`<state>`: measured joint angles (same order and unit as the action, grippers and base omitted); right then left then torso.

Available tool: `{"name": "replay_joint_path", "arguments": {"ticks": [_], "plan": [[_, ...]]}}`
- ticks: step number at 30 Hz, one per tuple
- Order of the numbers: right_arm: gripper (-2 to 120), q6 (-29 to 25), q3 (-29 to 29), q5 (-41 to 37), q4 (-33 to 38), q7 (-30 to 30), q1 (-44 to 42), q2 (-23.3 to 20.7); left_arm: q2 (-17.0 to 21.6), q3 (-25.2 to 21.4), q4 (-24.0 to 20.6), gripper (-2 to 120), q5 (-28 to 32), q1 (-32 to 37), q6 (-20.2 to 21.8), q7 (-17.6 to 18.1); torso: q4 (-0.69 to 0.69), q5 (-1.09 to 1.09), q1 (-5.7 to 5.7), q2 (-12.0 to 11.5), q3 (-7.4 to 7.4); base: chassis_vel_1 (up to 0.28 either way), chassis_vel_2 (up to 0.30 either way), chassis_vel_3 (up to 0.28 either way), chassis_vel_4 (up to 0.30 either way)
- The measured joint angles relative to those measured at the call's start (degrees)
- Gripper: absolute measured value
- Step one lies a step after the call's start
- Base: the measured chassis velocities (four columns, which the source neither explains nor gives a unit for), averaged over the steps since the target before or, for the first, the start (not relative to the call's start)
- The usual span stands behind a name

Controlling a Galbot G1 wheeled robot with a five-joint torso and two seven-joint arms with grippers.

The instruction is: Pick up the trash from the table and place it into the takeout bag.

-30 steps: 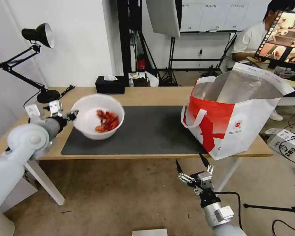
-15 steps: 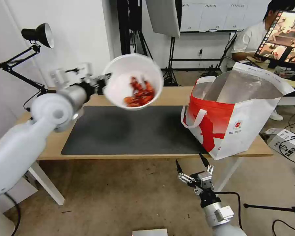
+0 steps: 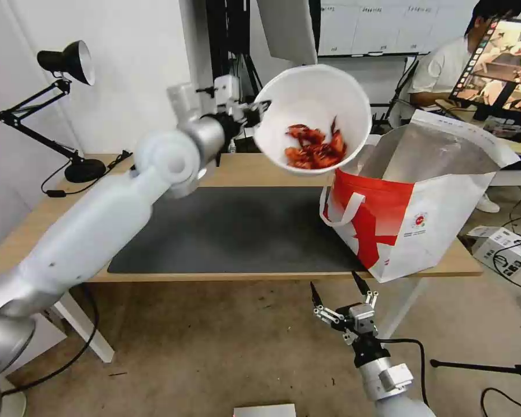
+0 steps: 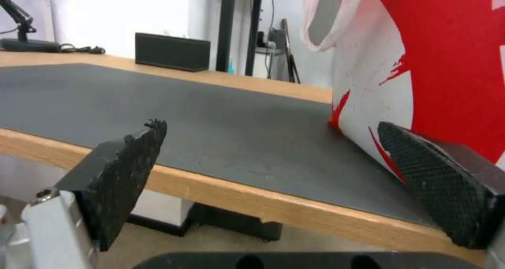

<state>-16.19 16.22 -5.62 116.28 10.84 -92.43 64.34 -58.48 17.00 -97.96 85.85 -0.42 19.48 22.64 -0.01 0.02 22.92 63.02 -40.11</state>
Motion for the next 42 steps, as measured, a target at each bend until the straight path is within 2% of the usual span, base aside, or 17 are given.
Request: {"name": "replay_joint_path", "arguments": {"ticks": [10, 16, 19, 21, 22, 24, 25, 26, 28, 31, 42], "plan": [[100, 0.0, 0.0, 0.0, 0.0, 0.0, 0.0, 0.0, -9.1, 2.7, 4.5, 0, 1.5, -5.1, 0.1, 3.1, 0.01, 0.00, 0.00, 0.0, 0.01, 0.000, 0.000, 0.000, 0.000], [100, 0.0, 0.0, 0.0, 0.0, 0.0, 0.0, 0.0, -12.0, 4.3, 6.4, 0, 0.5, -5.9, -0.5, 4.4, 0.00, 0.00, -0.01, 0.0, 0.01, 0.000, 0.000, 0.000, 0.000], [100, 0.0, 0.0, 0.0, 0.0, 0.0, 0.0, 0.0, -14.2, 5.6, 8.3, 0, -1.5, -6.2, -1.6, 5.8, 0.01, 0.00, -0.01, 0.0, 0.01, 0.000, 0.000, 0.000, 0.000], [100, 0.0, 0.0, 0.0, 0.0, 0.0, 0.0, 0.0, -17.7, 7.4, 12.1, 0, -5.1, -6.3, -4.1, 7.5, 0.00, 0.00, 0.00, 0.0, 0.01, 0.000, 0.000, 0.000, 0.000], [100, 0.0, 0.0, 0.0, 0.0, 0.0, 0.0, 0.0, -17.7, 7.4, 12.1, 0, -5.1, -6.3, -4.1, 7.5, 0.00, 0.00, 0.00, 0.0, 0.01, 0.000, 0.000, 0.000, 0.000], [100, 0.0, 0.0, 0.0, 0.0, 0.0, 0.0, 0.0, -21.0, 9.1, 15.9, 0, -9.4, -6.3, -5.6, 8.5, 0.00, 0.00, 0.00, 0.0, 0.01, 0.000, 0.000, 0.000, 0.000], [100, 0.0, 0.0, 0.0, 0.0, 0.0, 0.0, 0.0, -21.0, 9.1, 15.9, 0, -9.4, -6.3, -5.6, 8.5, 0.00, 0.00, 0.00, 0.0, 0.01, 0.000, 0.000, 0.000, 0.000], [100, 0.0, 0.0, 0.0, 0.0, 0.0, 0.0, 0.0, -22.1, 10.6, 17.4, 0, -12.6, -6.3, -6.5, 8.6, -0.01, 0.00, 0.00, 0.0, 0.00, 0.000, 0.000, 0.000, 0.000], [100, 0.0, 0.0, 0.0, 0.0, 0.0, 0.0, 0.0, -22.3, 11.5, 17.7, 0, -14.4, -6.2, -6.9, 8.6, 0.00, 0.00, 0.00, 0.0, 0.01, 0.000, 0.000, 0.000, 0.000], [100, 0.0, 0.0, 0.0, 0.0, 0.0, 0.0, 0.0, -22.1, 14.1, 18.2, 0, -20.6, -4.9, -8.6, 8.4, 0.01, -0.02, 0.00, 0.0, 0.01, 0.000, 0.000, 0.000, 0.000], [100, 0.0, 0.0, 0.0, 0.0, 0.0, 0.0, 0.0, -22.0, 15.5, 19.2, 0, -27.3, -4.8, -9.8, 9.5, 0.01, -0.02, 0.00, 0.0, 0.01, 0.000, 0.000, 0.000, 0.000]]}}
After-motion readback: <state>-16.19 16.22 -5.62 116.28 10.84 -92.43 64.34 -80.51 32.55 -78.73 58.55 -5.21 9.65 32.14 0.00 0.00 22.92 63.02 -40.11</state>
